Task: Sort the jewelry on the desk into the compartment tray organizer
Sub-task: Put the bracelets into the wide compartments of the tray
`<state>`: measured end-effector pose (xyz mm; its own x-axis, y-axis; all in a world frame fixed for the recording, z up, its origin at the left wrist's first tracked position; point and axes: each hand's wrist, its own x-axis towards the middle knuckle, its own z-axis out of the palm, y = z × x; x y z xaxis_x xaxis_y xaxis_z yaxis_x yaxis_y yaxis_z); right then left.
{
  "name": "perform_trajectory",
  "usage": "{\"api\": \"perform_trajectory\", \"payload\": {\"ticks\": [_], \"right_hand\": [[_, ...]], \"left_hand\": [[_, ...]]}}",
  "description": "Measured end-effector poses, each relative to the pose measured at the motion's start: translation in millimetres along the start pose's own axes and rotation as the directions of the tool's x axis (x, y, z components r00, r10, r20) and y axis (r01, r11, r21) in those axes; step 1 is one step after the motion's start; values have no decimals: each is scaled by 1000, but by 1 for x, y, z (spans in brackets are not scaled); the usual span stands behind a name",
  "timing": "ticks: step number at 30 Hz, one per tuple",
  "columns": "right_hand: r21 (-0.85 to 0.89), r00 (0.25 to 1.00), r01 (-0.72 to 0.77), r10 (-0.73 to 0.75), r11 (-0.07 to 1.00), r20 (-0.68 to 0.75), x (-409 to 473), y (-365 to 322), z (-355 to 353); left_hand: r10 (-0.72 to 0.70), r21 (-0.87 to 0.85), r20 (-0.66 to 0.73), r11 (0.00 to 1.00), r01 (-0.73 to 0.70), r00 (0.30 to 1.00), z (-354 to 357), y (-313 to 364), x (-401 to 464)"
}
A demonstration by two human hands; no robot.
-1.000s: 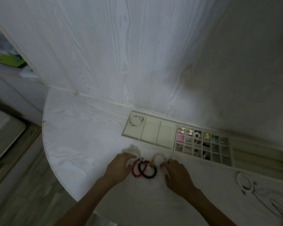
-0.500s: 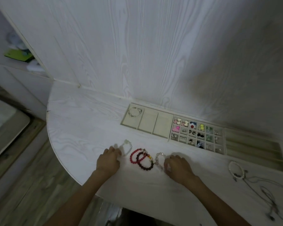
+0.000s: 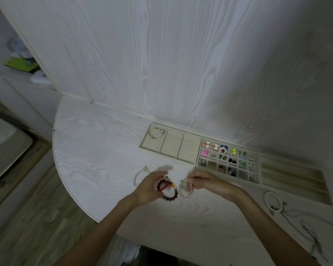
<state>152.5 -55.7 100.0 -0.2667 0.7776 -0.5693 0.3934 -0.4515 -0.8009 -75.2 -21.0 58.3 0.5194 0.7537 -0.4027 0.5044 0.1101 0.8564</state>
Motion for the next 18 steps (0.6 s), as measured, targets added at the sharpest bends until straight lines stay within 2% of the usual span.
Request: {"api": "perform_trajectory", "payload": {"ticks": [1, 3, 5, 7, 10, 13, 18], "right_hand": [[62, 999, 33, -34, 998, 12, 1, -6, 0], [203, 994, 95, -102, 975, 26, 3, -17, 1], [348, 990, 114, -134, 930, 35, 11, -28, 0], [447, 991, 112, -134, 887, 18, 20, -38, -3], [501, 991, 122, -130, 857, -19, 33, -47, -9], [567, 991, 108, -132, 816, 1, 49, -55, -13], [515, 997, 81, -67, 854, -46, 86, -63, -16]], "left_hand": [[-35, -84, 96, 996, 43, 995, 0, 8, 0], [-2, -178, 237, 983, 45, 971, -1, 21, 2], [76, -294, 278, 956, 10, 958, -5, 31, 3], [86, -399, 213, 917, 6, 973, -10, 38, 3], [41, -480, 69, 878, -3, 997, -23, 38, 9], [-2, -497, -23, 867, -10, 1000, -40, 35, 19], [-127, -467, -143, 883, 47, 982, -70, 31, 48]]}}
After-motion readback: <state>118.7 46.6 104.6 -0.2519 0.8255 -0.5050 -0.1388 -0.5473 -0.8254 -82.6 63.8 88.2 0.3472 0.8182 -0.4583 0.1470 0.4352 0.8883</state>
